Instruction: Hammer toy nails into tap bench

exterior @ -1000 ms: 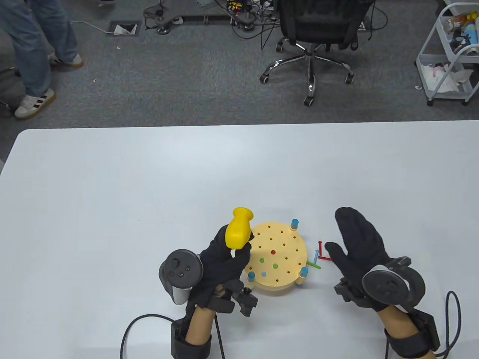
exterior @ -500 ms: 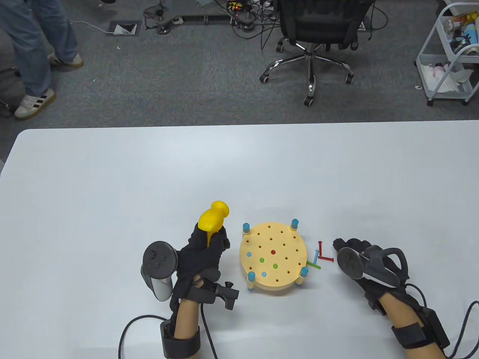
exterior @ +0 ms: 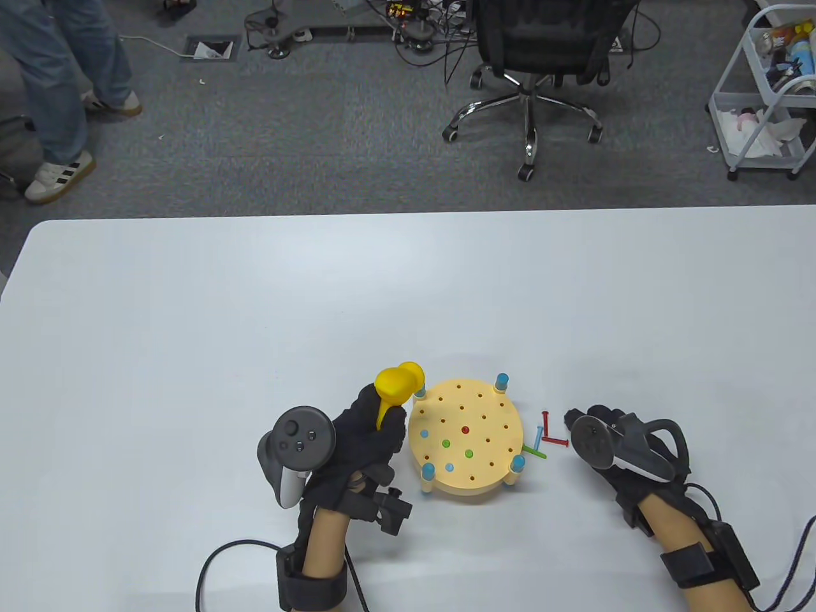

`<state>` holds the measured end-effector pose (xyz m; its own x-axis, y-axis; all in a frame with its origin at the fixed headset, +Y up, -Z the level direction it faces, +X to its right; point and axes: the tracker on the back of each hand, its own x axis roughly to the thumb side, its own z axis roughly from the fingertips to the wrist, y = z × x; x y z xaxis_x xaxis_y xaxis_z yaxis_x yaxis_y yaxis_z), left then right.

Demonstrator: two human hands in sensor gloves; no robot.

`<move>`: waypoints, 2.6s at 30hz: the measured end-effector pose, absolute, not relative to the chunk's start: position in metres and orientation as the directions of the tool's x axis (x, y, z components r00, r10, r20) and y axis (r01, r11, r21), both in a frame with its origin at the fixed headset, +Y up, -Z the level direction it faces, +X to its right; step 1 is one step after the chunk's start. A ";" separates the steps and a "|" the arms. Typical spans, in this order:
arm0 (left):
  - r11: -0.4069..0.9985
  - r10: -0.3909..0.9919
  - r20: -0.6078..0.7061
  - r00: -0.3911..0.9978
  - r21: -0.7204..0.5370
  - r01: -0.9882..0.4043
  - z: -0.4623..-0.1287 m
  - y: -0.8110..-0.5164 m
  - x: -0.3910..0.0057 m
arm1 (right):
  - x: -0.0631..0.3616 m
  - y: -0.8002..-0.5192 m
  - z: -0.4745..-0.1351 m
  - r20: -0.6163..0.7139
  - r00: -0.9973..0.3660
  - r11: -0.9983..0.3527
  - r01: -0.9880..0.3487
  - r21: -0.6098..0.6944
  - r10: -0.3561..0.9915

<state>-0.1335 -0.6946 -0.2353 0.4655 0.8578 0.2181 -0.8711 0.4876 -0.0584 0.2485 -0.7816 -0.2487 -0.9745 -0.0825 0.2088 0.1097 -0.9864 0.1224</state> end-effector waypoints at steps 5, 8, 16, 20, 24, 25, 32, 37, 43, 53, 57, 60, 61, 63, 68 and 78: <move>0.540 0.830 0.211 0.517 -0.070 -0.839 -0.235 -0.697 -0.132 | 0.247 -0.782 -0.250 0.244 -0.960 -0.981 0.167 0.098 -0.139; 0.568 0.813 0.212 0.542 -0.084 -0.819 -0.235 -0.697 -0.131 | 0.246 -0.781 -0.251 0.249 -0.951 -0.976 0.204 0.073 -0.181; 0.663 0.741 0.231 0.630 -0.102 -0.742 -0.235 -0.698 -0.123 | 0.255 -0.781 -0.253 0.252 -0.967 -0.991 0.073 0.111 -0.043; 0.698 0.706 0.250 0.663 -0.089 -0.710 -0.233 -0.694 -0.120 | 0.268 -0.760 -0.246 0.196 -0.978 -0.980 -0.099 -0.171 0.065; 0.730 0.670 0.288 0.684 -0.086 -0.678 -0.230 -0.690 -0.115 | 0.266 -0.720 -0.231 0.244 -0.933 -0.902 -0.330 -0.278 0.266; 0.736 0.662 0.300 0.687 -0.083 -0.672 -0.230 -0.688 -0.113 | 0.262 -0.714 -0.228 0.270 -0.916 -0.886 -0.370 -0.279 0.297; 0.804 0.569 0.358 0.740 -0.053 -0.593 -0.224 -0.683 -0.103 | 0.190 -0.686 -0.225 0.444 -0.813 -0.883 -0.459 -0.094 0.376; 0.832 0.532 0.342 0.775 -0.044 -0.552 -0.226 -0.686 -0.104 | 0.147 -0.682 -0.245 0.481 -0.858 -0.975 -0.221 -0.030 0.179; 0.828 0.547 0.323 0.772 -0.074 -0.556 -0.231 -0.693 -0.105 | 0.124 -0.688 -0.257 0.512 -0.847 -0.990 -0.122 0.077 0.144; 0.837 0.535 0.331 0.777 -0.085 -0.540 -0.231 -0.694 -0.103 | 0.112 -0.694 -0.260 0.516 -0.856 -0.998 -0.011 0.062 0.041; 0.839 0.533 0.331 0.779 -0.091 -0.536 -0.231 -0.693 -0.102 | 0.109 -0.694 -0.258 0.523 -0.853 -0.999 0.020 0.049 0.009; 0.842 0.529 0.334 0.780 -0.093 -0.531 -0.231 -0.693 -0.101 | 0.107 -0.698 -0.257 0.529 -0.848 -0.997 0.058 0.056 -0.020; 0.843 0.528 0.335 0.780 -0.094 -0.530 -0.231 -0.693 -0.101 | 0.106 -0.698 -0.256 0.529 -0.848 -0.998 0.055 0.042 -0.024; 0.843 0.527 0.336 0.780 -0.095 -0.529 -0.231 -0.693 -0.101 | 0.104 -0.700 -0.256 0.530 -0.848 -0.996 0.069 0.053 -0.030; 0.852 0.516 0.349 0.782 -0.109 -0.513 -0.230 -0.692 -0.098 | 0.113 -0.687 -0.258 0.471 -0.882 -0.998 0.041 0.043 -0.016; 0.863 0.487 0.384 0.784 -0.075 -0.500 -0.223 -0.685 -0.092 | 0.180 -0.703 -0.289 0.236 -0.919 -0.921 -0.357 -0.160 0.315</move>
<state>-0.0918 -0.6847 -0.2231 0.7845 0.4872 0.3838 -0.4996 0.8631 -0.0745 0.1803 -0.7034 -0.2888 -0.9191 0.3151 0.2365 -0.3566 -0.9206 -0.1595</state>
